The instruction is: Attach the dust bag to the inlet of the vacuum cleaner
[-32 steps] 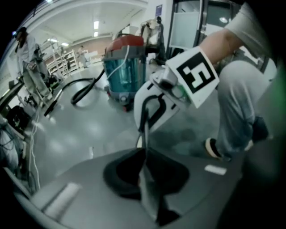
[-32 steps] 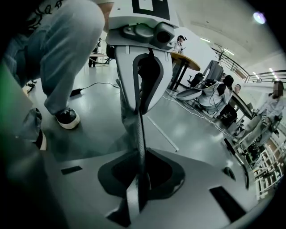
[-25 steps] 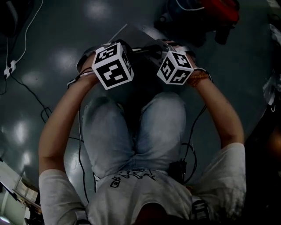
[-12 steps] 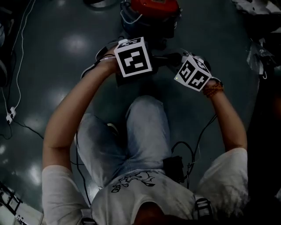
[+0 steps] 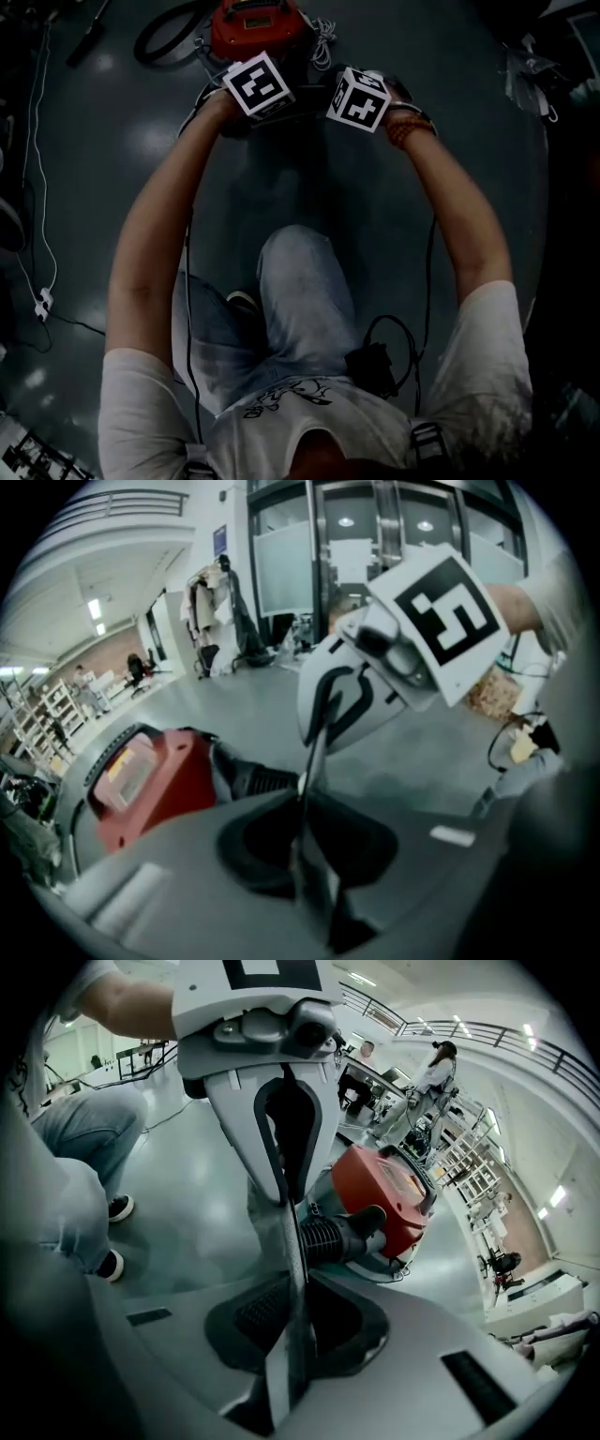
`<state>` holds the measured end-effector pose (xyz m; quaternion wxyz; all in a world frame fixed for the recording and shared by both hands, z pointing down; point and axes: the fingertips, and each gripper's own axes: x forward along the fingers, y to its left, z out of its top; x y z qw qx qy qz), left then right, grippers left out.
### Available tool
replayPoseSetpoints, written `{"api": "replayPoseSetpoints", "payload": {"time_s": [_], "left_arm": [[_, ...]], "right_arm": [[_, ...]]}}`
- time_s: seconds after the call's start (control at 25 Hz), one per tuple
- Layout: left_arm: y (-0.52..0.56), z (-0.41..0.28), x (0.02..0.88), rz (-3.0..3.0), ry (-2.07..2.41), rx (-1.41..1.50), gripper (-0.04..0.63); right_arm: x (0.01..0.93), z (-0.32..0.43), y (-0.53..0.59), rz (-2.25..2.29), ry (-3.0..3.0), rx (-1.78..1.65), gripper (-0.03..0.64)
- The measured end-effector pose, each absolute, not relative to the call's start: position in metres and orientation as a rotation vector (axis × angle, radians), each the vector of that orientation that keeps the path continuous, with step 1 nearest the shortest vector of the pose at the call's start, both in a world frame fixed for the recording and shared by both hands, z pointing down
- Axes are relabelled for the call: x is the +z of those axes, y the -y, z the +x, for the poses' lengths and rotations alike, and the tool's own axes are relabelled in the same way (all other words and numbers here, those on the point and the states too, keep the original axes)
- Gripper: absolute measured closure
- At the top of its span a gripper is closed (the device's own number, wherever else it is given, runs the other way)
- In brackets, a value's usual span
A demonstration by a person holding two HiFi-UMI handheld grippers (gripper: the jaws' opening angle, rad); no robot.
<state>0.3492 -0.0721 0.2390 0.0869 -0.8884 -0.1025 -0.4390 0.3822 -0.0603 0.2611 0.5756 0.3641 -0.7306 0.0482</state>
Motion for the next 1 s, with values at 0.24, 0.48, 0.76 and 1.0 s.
{"api": "replayPoseSetpoints", "payload": {"time_s": [0.24, 0.48, 0.76, 1.0], "left_arm": [[0.085, 0.361, 0.254, -2.612, 0.258, -1.362, 0.554], [0.097, 0.363, 0.258, -2.645, 0.143, -1.337, 0.554], [0.101, 0.369, 0.246, -2.495, 0.188, -1.346, 0.558], [0.113, 0.355, 0.262, -2.588, 0.111, -1.330, 0.558]], "right_arm": [[0.277, 0.394, 0.069, 0.846, 1.728, 0.147, 0.574], [0.275, 0.402, 0.076, 0.828, 1.706, 0.110, 0.566], [0.283, 0.400, 0.079, 0.901, 1.765, 0.139, 0.565], [0.278, 0.398, 0.089, 0.827, 1.689, 0.060, 0.554]]}}
